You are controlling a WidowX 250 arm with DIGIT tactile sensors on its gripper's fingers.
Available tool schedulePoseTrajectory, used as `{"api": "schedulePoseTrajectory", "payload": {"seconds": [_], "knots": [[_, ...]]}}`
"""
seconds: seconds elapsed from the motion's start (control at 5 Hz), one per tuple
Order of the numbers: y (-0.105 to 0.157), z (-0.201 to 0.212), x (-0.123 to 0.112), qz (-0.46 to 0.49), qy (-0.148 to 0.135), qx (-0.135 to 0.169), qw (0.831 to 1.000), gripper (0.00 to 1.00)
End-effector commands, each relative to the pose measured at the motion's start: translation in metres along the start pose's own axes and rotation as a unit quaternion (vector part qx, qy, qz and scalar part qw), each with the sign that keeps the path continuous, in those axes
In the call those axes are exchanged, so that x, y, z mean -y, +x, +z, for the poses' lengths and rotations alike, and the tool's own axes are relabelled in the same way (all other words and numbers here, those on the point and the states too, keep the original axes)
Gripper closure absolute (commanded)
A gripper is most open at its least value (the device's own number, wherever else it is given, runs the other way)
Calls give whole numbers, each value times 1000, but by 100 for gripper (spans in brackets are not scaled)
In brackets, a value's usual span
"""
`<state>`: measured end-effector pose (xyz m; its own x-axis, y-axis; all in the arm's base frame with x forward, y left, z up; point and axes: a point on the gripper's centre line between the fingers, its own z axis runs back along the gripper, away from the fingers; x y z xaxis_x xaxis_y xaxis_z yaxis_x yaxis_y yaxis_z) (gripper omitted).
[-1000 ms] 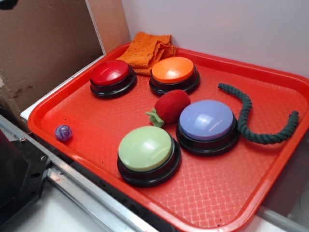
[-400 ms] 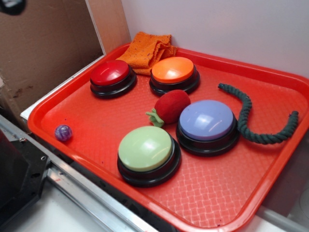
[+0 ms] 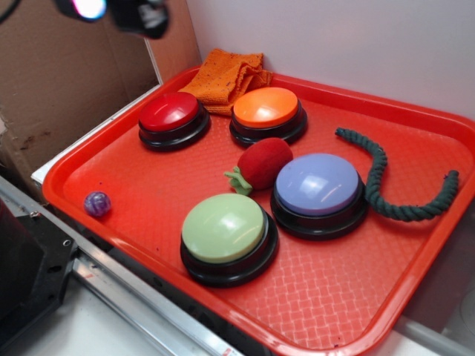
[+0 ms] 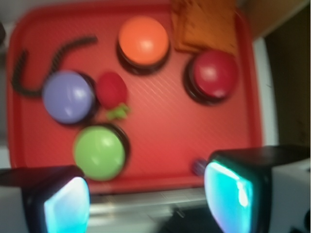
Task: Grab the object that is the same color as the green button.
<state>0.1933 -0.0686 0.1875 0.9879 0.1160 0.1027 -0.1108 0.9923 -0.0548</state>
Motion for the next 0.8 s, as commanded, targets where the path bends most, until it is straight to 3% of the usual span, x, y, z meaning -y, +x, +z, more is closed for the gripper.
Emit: {"api": "schedulePoseTrajectory", "payload": {"seconds": [0.0, 0.4, 0.6], "knots": [[71, -38, 53, 109, -51, 65, 991, 0], [116, -93, 97, 117, -66, 42, 990, 0], [123, -109, 104, 107, -67, 31, 991, 0]]}}
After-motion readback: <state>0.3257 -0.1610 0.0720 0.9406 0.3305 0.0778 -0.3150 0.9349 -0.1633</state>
